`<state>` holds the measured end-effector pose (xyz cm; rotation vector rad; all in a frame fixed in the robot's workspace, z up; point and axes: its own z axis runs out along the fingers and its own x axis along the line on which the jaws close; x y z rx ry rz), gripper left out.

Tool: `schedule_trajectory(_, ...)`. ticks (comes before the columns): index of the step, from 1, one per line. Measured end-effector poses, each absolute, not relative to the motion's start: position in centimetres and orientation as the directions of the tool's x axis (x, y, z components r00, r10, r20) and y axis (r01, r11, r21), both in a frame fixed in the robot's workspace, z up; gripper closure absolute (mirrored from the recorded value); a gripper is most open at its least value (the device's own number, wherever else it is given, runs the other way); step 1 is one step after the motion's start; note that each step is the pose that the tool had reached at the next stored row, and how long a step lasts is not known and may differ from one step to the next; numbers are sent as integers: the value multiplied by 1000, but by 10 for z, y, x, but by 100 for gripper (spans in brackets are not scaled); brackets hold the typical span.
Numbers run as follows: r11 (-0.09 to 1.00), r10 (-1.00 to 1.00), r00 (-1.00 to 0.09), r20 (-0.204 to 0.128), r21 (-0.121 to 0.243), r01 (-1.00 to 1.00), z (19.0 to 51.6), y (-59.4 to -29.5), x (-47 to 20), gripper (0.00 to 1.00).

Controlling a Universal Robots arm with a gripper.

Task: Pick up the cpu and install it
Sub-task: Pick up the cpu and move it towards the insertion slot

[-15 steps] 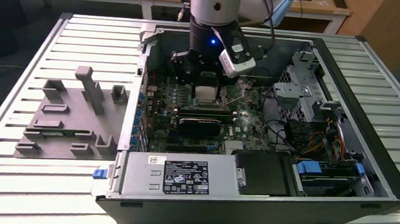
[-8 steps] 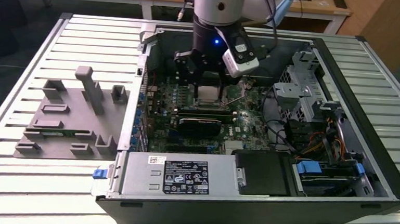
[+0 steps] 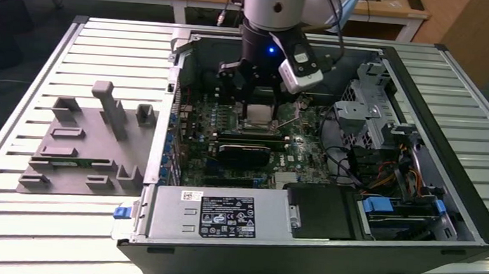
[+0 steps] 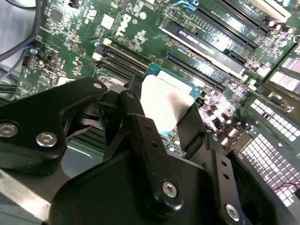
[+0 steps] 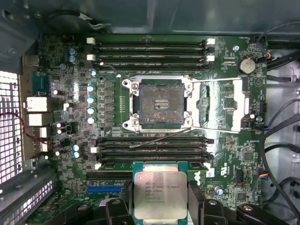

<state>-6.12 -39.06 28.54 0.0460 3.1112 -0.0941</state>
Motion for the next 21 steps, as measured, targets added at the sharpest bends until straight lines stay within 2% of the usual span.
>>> schedule_trajectory(21,998,29,-999,-29,-60,30,285,-377,-50,45)
